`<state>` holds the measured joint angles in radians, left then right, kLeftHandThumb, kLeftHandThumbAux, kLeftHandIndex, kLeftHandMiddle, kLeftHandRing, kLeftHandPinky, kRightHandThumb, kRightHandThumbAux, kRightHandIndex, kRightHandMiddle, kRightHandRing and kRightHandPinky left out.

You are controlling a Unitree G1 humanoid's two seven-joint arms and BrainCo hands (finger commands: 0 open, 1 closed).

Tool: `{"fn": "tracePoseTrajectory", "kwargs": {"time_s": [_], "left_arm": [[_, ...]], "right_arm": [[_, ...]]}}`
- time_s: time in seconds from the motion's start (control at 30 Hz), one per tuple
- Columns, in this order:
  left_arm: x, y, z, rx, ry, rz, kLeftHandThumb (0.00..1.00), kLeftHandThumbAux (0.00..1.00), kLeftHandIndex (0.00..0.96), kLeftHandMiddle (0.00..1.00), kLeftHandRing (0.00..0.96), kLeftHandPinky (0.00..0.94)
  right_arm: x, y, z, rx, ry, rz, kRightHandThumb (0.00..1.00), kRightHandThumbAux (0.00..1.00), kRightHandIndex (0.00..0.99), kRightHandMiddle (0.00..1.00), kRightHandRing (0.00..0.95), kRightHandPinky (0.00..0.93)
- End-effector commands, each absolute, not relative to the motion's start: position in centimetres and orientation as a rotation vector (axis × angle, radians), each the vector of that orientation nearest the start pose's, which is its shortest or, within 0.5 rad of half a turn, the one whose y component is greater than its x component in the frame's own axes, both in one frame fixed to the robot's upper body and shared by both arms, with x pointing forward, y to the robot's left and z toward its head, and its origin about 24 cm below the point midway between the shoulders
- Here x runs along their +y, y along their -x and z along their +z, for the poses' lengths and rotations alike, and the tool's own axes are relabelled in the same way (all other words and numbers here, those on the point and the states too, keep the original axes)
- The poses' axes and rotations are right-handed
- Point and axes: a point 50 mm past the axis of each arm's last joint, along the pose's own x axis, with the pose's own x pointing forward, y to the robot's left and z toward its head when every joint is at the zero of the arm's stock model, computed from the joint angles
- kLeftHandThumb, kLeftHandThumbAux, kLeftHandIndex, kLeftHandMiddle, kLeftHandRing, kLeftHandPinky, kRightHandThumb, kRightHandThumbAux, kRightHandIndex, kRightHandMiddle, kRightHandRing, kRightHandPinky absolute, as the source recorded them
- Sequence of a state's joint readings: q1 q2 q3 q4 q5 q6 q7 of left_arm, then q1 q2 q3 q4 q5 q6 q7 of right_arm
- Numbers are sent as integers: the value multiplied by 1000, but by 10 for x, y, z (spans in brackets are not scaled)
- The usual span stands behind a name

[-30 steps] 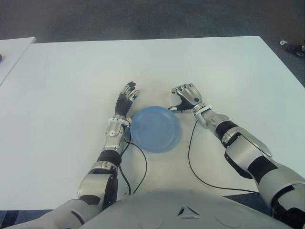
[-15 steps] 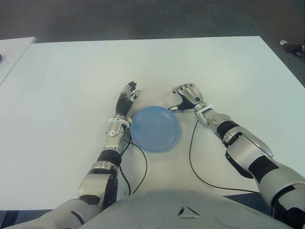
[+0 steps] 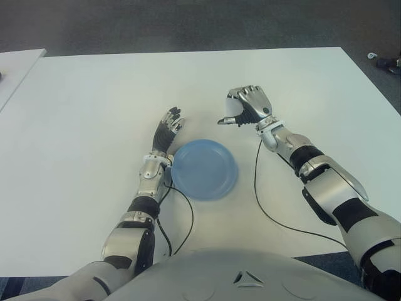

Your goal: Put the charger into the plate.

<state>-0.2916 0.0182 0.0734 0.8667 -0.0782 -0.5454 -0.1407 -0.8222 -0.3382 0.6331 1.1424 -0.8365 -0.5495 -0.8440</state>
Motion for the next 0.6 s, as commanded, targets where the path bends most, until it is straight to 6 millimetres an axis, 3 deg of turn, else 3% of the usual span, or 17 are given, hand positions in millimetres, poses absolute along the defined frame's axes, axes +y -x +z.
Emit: {"fn": "tracePoseTrajectory", "kwargs": {"time_s": [0.03, 0.6], "left_arm": [[148, -268, -43, 142, 67, -104, 0, 510, 119, 138, 109, 113], [146, -269, -44, 150, 66, -109, 0, 508, 114, 136, 101, 91]], "right_arm": [[-122, -353, 83, -762, 1171, 161, 741, 711, 439, 913, 902, 890], [-114, -351, 99, -874, 1166, 153, 746, 709, 440, 903, 895, 885]]}}
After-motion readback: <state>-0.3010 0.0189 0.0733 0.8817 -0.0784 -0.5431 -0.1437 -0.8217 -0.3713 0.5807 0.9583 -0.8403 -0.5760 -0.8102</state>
